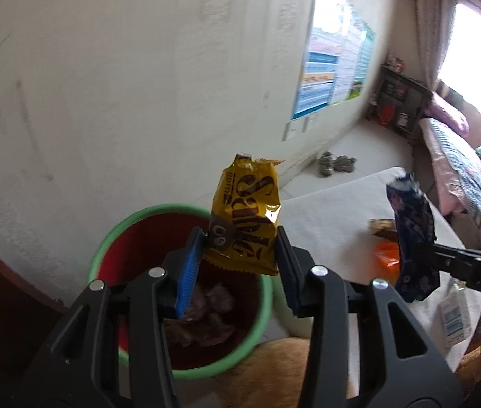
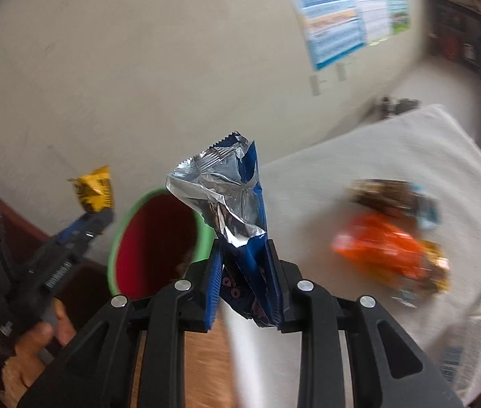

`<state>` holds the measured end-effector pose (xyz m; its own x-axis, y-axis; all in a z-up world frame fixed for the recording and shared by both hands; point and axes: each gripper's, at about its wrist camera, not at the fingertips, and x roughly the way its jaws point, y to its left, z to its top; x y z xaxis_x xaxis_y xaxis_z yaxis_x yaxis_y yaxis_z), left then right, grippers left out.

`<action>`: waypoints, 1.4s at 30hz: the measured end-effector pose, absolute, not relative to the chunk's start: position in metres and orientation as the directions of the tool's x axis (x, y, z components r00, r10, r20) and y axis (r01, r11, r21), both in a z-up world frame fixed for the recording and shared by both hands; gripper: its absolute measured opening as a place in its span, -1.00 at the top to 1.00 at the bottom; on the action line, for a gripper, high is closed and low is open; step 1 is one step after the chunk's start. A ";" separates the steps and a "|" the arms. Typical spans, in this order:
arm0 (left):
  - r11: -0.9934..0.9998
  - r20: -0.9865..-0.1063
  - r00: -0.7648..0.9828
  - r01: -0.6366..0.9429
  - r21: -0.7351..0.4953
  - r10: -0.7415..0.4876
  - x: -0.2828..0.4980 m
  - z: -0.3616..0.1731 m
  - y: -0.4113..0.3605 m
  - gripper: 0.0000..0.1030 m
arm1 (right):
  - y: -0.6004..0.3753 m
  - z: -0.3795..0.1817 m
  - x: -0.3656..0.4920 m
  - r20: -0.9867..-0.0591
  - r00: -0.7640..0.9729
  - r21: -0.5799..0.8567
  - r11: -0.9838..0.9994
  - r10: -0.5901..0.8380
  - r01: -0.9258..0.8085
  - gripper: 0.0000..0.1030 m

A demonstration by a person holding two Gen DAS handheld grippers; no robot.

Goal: Collect trash
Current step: 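Carry the yellow wrapper and blue-silver bag over the red bucket with both grippers, then open both grippers over the bucket, dropping the yellow wrapper and blue bag, then grasp the orange bag with the left gripper while the right grasps the printed paper cup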

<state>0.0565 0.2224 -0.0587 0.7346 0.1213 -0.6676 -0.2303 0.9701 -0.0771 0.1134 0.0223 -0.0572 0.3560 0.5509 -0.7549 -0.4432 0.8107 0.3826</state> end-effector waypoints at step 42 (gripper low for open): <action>0.905 -0.750 0.625 -0.416 -0.087 0.216 0.049 -0.105 0.300 -0.33 | 0.117 -0.067 0.106 -0.788 0.260 0.303 0.719 0.558 -0.625 -0.03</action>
